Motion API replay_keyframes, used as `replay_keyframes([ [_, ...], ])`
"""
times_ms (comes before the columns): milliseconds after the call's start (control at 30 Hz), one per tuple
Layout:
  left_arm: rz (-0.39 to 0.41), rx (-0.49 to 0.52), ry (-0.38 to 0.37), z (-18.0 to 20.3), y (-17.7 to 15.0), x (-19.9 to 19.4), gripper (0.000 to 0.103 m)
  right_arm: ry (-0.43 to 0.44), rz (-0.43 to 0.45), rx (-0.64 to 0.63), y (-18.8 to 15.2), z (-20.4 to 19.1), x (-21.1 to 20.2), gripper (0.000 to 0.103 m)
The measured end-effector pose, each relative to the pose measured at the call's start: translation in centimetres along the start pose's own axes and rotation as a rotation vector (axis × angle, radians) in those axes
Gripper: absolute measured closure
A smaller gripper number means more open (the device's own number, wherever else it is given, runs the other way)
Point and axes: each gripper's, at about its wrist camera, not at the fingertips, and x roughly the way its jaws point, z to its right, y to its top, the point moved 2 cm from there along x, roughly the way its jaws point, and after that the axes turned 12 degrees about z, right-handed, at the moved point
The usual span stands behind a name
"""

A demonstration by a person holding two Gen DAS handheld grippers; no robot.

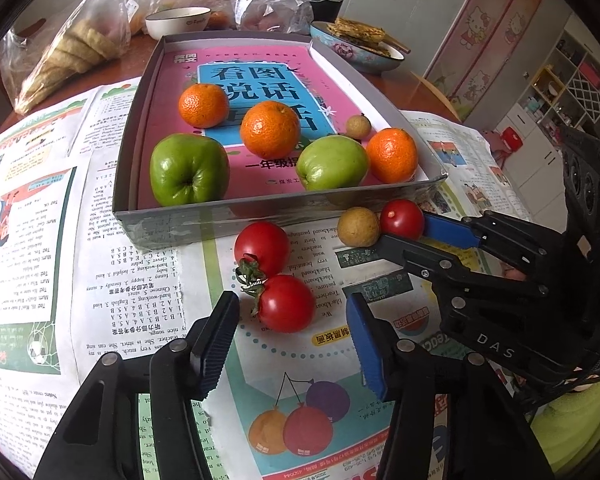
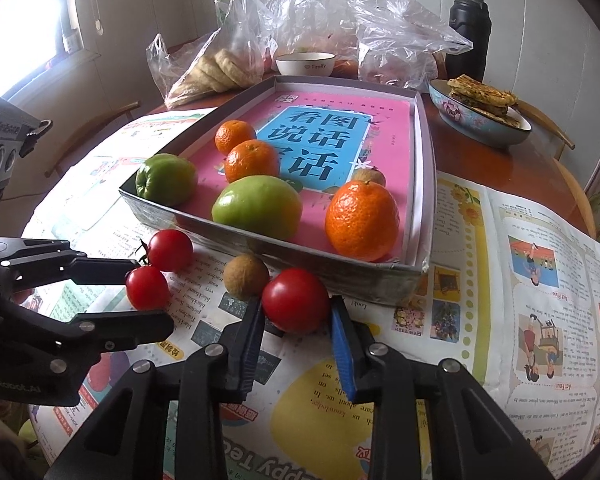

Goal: Organize fruits
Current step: 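Close the right tool on a red tomato while the left tool grasps another red tomato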

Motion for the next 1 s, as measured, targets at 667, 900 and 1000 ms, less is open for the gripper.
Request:
replay_keyframes([
  [667, -0.001, -0.002, 0.020, -0.2, -0.2, -0.3, 0.072, 0.020, 0.047, 0.038, 0.3, 0.2, -1.8, 0.070],
  [900, 0.039, -0.001, 0.029, -0.4, 0.1, -2.3, 0.072, 0.024, 0.068, 0.037, 0.8, -0.1, -2.6, 0.070],
  [1000, 0.067, -0.009, 0.036, -0.7, 0.6, -3.3, 0.072, 0.027, 0.075, 0.034, 1.0, -0.3, -2.9, 0.070],
])
